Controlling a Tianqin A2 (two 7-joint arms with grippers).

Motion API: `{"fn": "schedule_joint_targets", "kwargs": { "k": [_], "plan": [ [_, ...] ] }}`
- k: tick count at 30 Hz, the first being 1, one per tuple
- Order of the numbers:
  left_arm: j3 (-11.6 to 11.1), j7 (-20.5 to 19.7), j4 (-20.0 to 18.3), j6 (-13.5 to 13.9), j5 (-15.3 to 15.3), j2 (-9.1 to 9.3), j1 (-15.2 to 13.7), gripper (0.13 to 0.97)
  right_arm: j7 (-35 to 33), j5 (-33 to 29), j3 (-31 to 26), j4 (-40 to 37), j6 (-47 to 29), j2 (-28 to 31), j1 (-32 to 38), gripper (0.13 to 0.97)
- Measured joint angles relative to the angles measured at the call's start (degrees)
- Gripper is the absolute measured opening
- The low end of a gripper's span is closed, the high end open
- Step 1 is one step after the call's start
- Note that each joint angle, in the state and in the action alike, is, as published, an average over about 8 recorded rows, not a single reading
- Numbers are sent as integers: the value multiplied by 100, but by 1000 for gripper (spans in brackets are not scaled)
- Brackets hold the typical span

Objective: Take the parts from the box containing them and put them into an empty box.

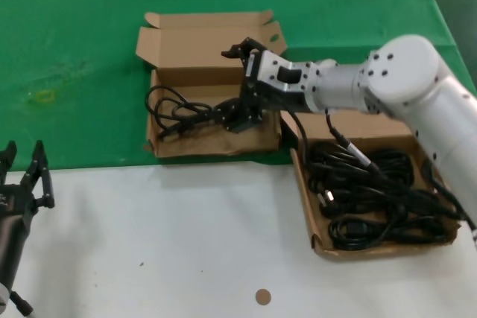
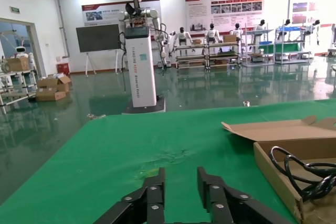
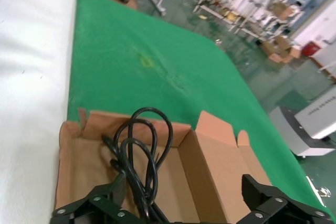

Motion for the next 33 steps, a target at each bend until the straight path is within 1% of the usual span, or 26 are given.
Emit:
{"fn": "schedule_joint_targets", "kwargs": {
  "k": [3,4,7,12,15,16,21,24,28,33],
  "plan": [
    [0,0,0,0,0,0,0,279,51,116,126,229,190,21,-272,700],
    [0,0,0,0,0,0,0,279,68,155,170,307,255,29,-366,700],
    [0,0,0,0,0,0,0,279,119,273,298,537,447,51,-640,760],
    [0,1,0,0,0,0,0,388,206,470,511,918,766,87,-1100,859],
    [0,2,0,0,-1,0,0,454,258,588,640,1149,958,109,-1382,881],
    [0,2,0,0,-1,0,0,454,275,626,682,1224,1021,116,-1473,892],
    [0,3,0,0,-1,0,0,595,362,826,900,1615,1346,153,-1940,947],
    [0,3,0,0,-1,0,0,680,413,944,1031,1846,1538,175,-2224,952],
    [0,2,0,0,-1,0,0,680,482,1102,1204,2155,1795,204,-2595,961],
    [0,1,0,0,-1,0,0,784,568,1300,1418,2541,2117,241,-3058,966]
  ]
}}
